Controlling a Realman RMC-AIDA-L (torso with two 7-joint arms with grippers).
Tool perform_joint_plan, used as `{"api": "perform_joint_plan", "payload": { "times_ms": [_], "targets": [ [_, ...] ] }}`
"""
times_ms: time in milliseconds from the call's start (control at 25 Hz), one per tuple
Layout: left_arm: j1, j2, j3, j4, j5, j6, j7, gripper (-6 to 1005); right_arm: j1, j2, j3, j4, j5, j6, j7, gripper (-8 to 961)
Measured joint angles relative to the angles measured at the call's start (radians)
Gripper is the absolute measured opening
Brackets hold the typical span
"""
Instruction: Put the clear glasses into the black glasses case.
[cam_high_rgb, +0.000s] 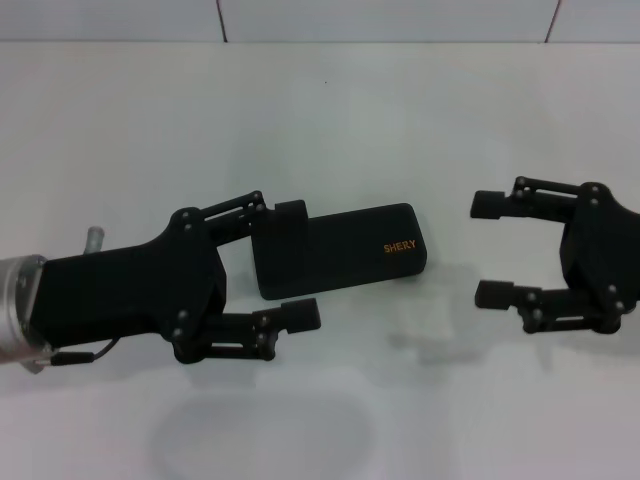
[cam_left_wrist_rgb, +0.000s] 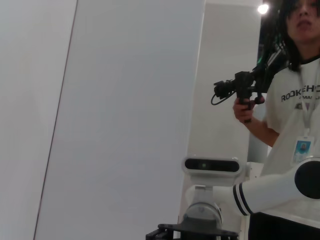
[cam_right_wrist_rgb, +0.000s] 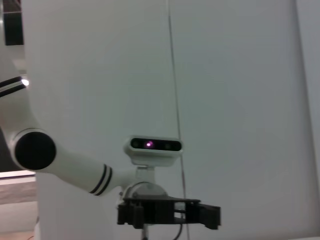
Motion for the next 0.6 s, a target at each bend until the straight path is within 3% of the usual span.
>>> {"api": "perform_joint_plan", "payload": {
  "times_ms": [40,360,600],
  "targets": [
    [0.0,0.0,0.0,0.0,0.006,0.0,-0.002,889,0.004,0.001,-0.009,0.0,0.0,-0.001,0.0,782],
    [0.004,0.0,-0.002,0.002,0.046,-0.002,-0.011,893,0.025,0.002,-0.104,0.006,0.032,-0.004,-0.012,779],
    [0.009,0.0,-0.003,0.005,0.042,0.001,-0.013,893,0.016,0.0,-0.107,0.011,0.052,0.003,-0.028,779]
  ]
}}
